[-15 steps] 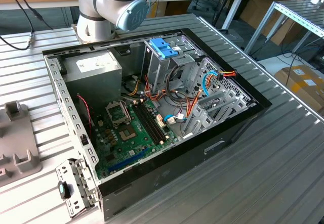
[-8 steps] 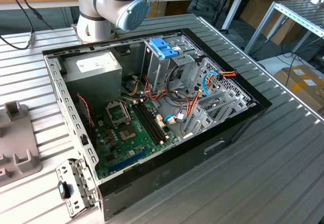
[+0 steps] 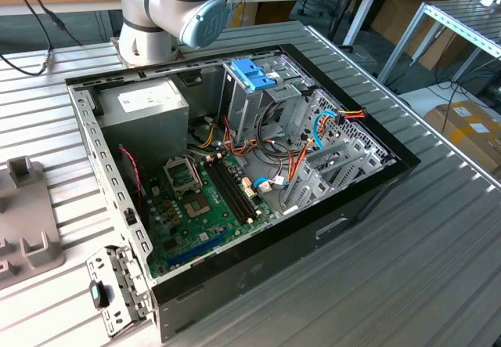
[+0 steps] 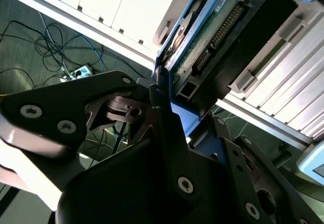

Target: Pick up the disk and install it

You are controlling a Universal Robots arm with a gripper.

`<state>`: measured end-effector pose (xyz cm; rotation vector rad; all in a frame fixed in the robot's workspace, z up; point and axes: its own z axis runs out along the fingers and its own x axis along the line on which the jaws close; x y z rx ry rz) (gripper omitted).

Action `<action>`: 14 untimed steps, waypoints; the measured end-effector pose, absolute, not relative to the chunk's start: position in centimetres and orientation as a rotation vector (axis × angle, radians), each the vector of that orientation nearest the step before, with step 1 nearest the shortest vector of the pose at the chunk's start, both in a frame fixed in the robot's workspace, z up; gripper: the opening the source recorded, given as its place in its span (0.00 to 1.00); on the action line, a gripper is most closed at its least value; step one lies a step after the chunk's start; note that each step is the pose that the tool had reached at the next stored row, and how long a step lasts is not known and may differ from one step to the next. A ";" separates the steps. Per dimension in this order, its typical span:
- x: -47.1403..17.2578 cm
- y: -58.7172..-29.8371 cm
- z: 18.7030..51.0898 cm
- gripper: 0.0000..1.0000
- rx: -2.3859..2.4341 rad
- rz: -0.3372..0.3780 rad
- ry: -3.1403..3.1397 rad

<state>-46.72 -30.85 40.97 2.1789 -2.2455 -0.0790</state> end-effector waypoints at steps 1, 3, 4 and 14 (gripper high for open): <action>-46.7 -30.9 41.0 0.37 2.179 -0.079 -2.246; -46.7 -30.9 41.2 0.37 2.179 -0.079 -2.245; -46.7 -30.9 41.2 0.37 2.179 -0.079 -2.245; -46.7 -30.9 41.8 0.37 2.179 -0.079 -2.245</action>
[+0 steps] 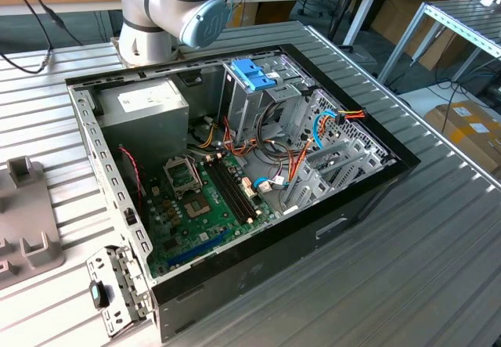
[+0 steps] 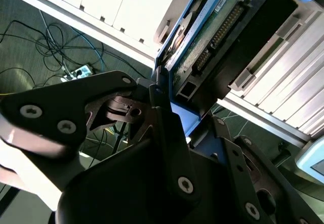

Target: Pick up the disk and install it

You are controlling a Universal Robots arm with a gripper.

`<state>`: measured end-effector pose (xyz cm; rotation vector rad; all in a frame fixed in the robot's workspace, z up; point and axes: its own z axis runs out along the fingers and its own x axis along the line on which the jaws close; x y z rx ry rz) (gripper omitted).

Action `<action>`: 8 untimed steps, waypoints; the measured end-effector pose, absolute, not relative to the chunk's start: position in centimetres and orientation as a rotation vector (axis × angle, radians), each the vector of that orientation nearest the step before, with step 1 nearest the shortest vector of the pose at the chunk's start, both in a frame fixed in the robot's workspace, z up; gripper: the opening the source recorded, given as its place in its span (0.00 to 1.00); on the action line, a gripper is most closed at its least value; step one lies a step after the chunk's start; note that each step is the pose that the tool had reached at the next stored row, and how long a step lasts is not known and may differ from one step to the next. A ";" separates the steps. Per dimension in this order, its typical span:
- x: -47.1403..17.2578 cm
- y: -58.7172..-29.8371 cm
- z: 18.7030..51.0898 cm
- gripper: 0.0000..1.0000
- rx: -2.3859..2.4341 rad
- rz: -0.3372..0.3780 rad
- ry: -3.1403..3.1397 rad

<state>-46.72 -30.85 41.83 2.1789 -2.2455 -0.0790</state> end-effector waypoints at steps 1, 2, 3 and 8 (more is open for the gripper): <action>-46.7 -30.9 41.9 0.37 2.179 -0.079 -2.246; -46.7 -30.9 41.9 0.37 2.179 -0.079 -2.246; -46.7 -30.9 42.0 0.37 2.179 -0.079 -2.246; -46.7 -30.9 42.3 0.37 2.179 -0.079 -2.245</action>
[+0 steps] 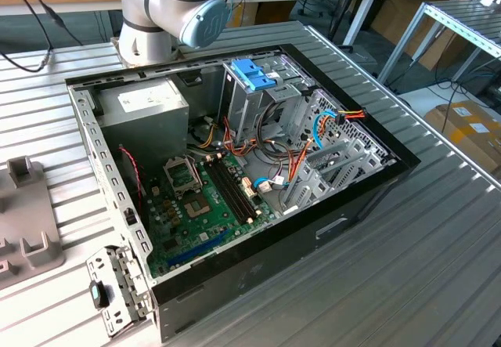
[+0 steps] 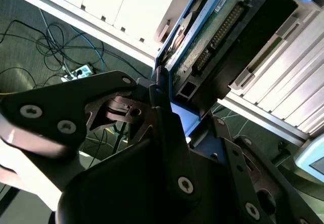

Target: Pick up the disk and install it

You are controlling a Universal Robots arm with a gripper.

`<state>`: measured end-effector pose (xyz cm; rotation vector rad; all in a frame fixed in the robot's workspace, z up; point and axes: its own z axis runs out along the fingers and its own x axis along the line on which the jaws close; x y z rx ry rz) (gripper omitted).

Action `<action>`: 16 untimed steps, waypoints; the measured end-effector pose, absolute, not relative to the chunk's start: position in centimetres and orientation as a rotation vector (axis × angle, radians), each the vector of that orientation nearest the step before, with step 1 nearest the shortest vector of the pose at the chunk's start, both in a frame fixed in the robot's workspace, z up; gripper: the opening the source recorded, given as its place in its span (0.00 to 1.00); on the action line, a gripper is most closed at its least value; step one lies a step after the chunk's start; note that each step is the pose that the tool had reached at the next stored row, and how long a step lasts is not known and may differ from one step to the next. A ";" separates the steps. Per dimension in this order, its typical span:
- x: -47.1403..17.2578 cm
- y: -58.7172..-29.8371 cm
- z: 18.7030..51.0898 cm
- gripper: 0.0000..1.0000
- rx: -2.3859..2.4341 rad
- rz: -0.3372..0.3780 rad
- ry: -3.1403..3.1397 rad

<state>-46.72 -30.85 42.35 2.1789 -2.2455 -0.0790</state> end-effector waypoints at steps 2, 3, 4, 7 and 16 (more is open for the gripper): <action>-46.7 -30.9 42.5 0.37 2.179 -0.079 -2.246; -46.7 -30.9 42.6 0.37 2.179 -0.079 -2.245; -46.7 -30.9 42.6 0.37 2.179 -0.079 -2.245; -46.7 -30.9 42.9 0.37 2.179 -0.079 -2.246; -46.7 -30.9 43.5 0.37 2.179 -0.079 -2.246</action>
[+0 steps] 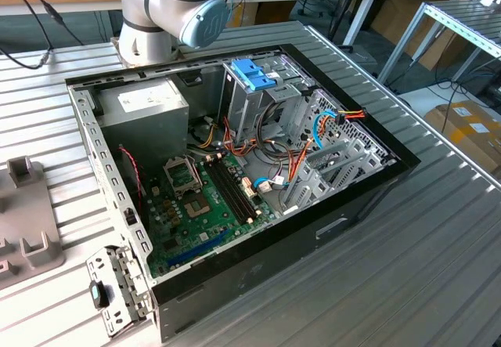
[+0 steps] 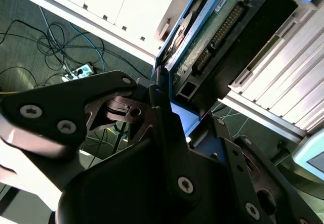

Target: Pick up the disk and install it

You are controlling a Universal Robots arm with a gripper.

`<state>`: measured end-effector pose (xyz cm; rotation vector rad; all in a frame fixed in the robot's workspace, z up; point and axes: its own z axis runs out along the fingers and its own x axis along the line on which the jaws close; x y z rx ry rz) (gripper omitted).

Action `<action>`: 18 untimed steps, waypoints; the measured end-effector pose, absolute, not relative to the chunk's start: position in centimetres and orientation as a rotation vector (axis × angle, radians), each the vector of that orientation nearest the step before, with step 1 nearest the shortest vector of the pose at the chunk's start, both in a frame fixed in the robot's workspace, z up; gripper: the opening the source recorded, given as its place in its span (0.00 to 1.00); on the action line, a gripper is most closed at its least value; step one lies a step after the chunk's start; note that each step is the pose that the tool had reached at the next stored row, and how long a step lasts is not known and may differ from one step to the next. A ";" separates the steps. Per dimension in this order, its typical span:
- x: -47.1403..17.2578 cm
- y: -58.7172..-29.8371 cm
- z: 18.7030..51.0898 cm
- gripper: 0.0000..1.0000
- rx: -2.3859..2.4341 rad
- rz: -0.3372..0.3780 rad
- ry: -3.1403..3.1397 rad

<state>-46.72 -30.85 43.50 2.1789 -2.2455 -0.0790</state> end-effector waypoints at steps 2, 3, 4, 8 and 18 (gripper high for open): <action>-46.7 -30.9 43.7 0.37 2.179 -0.079 -2.245; -46.7 -30.9 43.7 0.37 2.179 -0.079 -2.245; -46.7 -30.9 43.8 0.37 2.179 -0.079 -2.245; -46.7 -30.9 44.1 0.37 2.179 -0.079 -2.245; -46.7 -30.9 44.8 0.37 2.179 -0.079 -2.245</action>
